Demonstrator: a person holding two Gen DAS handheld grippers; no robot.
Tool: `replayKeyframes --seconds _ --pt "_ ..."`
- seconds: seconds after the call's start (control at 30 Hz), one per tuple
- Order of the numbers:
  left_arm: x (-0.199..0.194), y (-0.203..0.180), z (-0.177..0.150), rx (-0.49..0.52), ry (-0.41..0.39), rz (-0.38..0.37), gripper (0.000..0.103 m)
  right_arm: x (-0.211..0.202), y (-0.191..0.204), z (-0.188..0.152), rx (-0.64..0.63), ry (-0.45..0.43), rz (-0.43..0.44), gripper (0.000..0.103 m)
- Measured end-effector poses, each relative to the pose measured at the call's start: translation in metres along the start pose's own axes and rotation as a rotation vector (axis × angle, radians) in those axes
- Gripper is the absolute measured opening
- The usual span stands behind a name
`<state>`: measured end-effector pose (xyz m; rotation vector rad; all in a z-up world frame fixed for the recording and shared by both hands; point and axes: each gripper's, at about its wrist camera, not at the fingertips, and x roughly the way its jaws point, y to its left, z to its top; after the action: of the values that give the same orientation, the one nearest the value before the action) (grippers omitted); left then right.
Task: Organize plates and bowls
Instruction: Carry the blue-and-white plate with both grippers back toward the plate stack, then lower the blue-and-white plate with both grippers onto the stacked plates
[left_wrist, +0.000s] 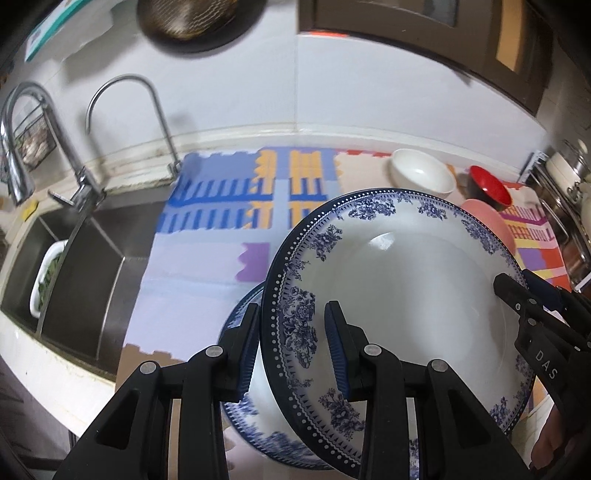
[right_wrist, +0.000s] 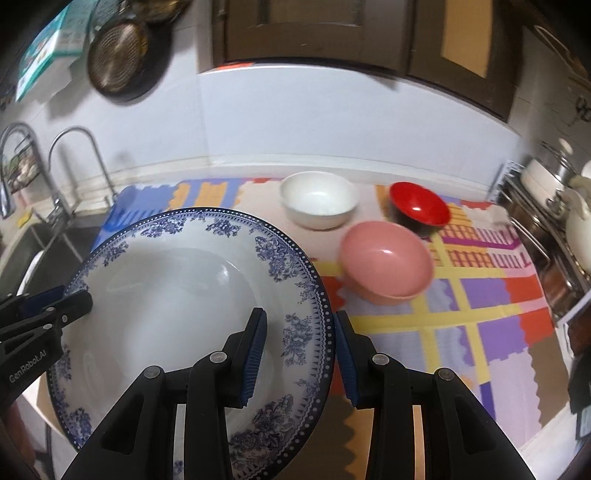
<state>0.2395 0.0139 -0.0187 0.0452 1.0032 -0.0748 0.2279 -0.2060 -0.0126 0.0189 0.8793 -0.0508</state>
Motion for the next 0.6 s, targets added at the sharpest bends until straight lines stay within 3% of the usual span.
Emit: replayKeyframes --seconds 0.6 --pt "0.047 0.048 -0.029 -0.037 0.145 0.04 0.035 0.044 0.063 -0.016 -0.098 0.134 0.048 0.037"
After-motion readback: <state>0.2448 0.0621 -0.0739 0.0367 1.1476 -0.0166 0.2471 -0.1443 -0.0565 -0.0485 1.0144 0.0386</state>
